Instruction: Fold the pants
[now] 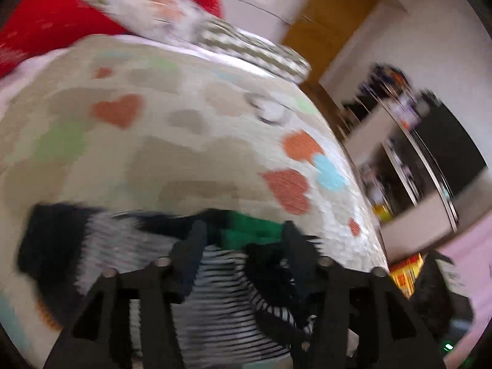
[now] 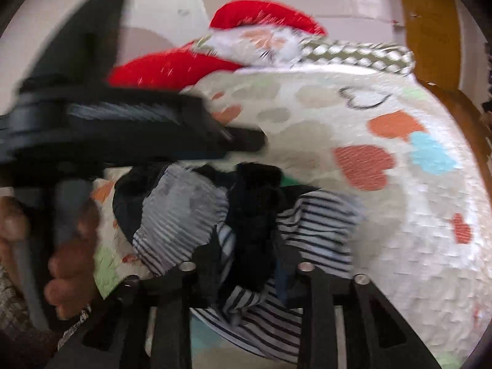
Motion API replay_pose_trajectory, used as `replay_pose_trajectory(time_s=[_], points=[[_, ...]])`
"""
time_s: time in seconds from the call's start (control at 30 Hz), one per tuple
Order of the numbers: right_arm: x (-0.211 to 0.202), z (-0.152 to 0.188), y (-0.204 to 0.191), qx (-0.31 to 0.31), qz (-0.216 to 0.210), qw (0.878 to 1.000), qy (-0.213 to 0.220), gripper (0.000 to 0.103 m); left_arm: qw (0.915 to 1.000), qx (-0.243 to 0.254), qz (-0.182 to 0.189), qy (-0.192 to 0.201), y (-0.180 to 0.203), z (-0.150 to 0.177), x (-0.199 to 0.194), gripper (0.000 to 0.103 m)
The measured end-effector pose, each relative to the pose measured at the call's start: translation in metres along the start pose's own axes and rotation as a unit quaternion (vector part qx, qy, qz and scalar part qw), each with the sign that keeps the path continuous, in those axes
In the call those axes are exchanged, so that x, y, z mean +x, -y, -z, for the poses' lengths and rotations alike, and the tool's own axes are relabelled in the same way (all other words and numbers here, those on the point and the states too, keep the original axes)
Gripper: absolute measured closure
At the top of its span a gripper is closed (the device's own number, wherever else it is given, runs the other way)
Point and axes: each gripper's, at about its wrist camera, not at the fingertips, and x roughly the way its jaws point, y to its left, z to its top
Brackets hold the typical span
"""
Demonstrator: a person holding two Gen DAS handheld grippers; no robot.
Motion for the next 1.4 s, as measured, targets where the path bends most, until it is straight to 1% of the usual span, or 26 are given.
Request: replay_pose_trajectory(time_s=[0.07,0.17,0.23,0.3,0.37,0.4,0.43,0.47,0.5,0.53,0.57,0.67,0.77,0.83,0.93,0.97,1.1,1.13,1.17,1.2,1.23,1.33,1.37,1.4], points=[[0.016,0.0,-0.009,-0.005,-0.007,1.0,-0.018,0.061,0.9996,-0.019,-0.019,0.011,-0.017,0.005,-0.012,0.05],[0.028,0.004,-0.026,-0.011,-0.03,0.999,-0.042,0.056,0.9976,-0.047,-0.046,0.023,-0.041,0.017,-0.029,0.047],[0.023,0.001,-0.035,-0.026,-0.037,0.998,-0.041,0.055,0.9966,-0.057,-0.056,0.023,-0.051,0.022,-0.031,0.046],[0.004,-0.003,-0.038,-0.032,-0.05,0.998,-0.026,0.055,0.9954,-0.068,-0.065,0.021,-0.061,0.03,-0.032,0.046],[-0.015,-0.009,-0.034,-0.032,-0.037,0.999,-0.005,0.055,0.9945,-0.077,-0.069,0.02,-0.069,0.035,-0.029,0.046],[-0.023,-0.011,-0.031,-0.031,-0.016,0.999,0.002,0.055,0.9937,-0.083,-0.072,0.02,-0.073,0.037,-0.029,0.046],[-0.026,-0.016,-0.027,-0.031,0.013,0.999,0.003,0.055,0.9931,-0.088,-0.075,0.019,-0.077,0.04,-0.029,0.046],[-0.025,-0.019,-0.027,-0.031,0.03,0.999,0.001,0.057,0.9927,-0.091,-0.076,0.019,-0.079,0.041,-0.03,0.046],[-0.024,-0.021,-0.023,-0.03,0.042,0.999,-0.003,0.062,0.9925,-0.093,-0.077,0.018,-0.08,0.043,-0.031,0.046],[-0.018,-0.024,-0.021,-0.026,0.052,0.998,-0.011,0.074,0.9923,-0.093,-0.08,0.017,-0.082,0.044,-0.033,0.046],[-0.013,-0.025,-0.018,-0.024,0.051,0.998,-0.018,0.078,0.992,-0.094,-0.083,0.018,-0.083,0.044,-0.036,0.046],[0.01,-0.024,-0.017,-0.02,0.042,0.998,-0.044,0.078,0.9904,-0.092,-0.098,0.03,-0.086,0.043,-0.048,0.046],[0.044,-0.02,-0.023,-0.034,0.06,0.995,-0.07,0.078,0.9876,-0.106,-0.107,0.045,-0.096,0.041,-0.062,0.045],[0.063,-0.014,-0.022,-0.034,0.074,0.993,-0.088,0.078,0.9852,-0.12,-0.11,0.055,-0.107,0.041,-0.069,0.037],[0.063,-0.014,-0.02,-0.025,0.074,0.993,-0.084,0.078,0.9786,-0.149,-0.127,0.065,-0.128,0.044,-0.074,0.035],[0.059,-0.016,-0.02,-0.024,0.071,0.994,-0.085,0.077,0.9767,-0.16,-0.129,0.062,-0.137,0.046,-0.073,0.035],[0.033,-0.032,-0.021,-0.013,0.058,0.996,-0.069,0.077,0.9738,-0.183,-0.127,0.048,-0.155,0.054,-0.062,0.035],[0.026,-0.038,-0.025,-0.013,0.051,0.997,-0.063,0.076,0.9735,-0.187,-0.124,0.046,-0.157,0.056,-0.058,0.038],[0.022,-0.043,-0.029,-0.013,0.044,0.997,-0.061,0.071,0.9737,-0.193,-0.115,0.04,-0.161,0.058,-0.052,0.043],[0.02,-0.048,-0.033,-0.014,0.036,0.997,-0.063,0.067,0.9744,-0.199,-0.101,0.032,-0.164,0.06,-0.047,0.058],[0.02,-0.055,-0.038,-0.013,0.022,0.997,-0.068,0.061,0.975,-0.202,-0.09,0.026,-0.166,0.062,-0.044,0.065],[0.032,-0.071,-0.054,-0.015,-0.009,0.995,-0.094,0.051,0.9757,-0.202,-0.077,0.034,-0.168,0.065,-0.046,0.066],[0.041,-0.077,-0.062,-0.017,-0.026,0.993,-0.113,0.047,0.9762,-0.2,-0.075,0.036,-0.167,0.065,-0.048,0.066],[0.051,-0.082,-0.069,-0.019,-0.041,0.991,-0.129,0.047,0.9763,-0.2,-0.072,0.038,-0.168,0.066,-0.051,0.065]])
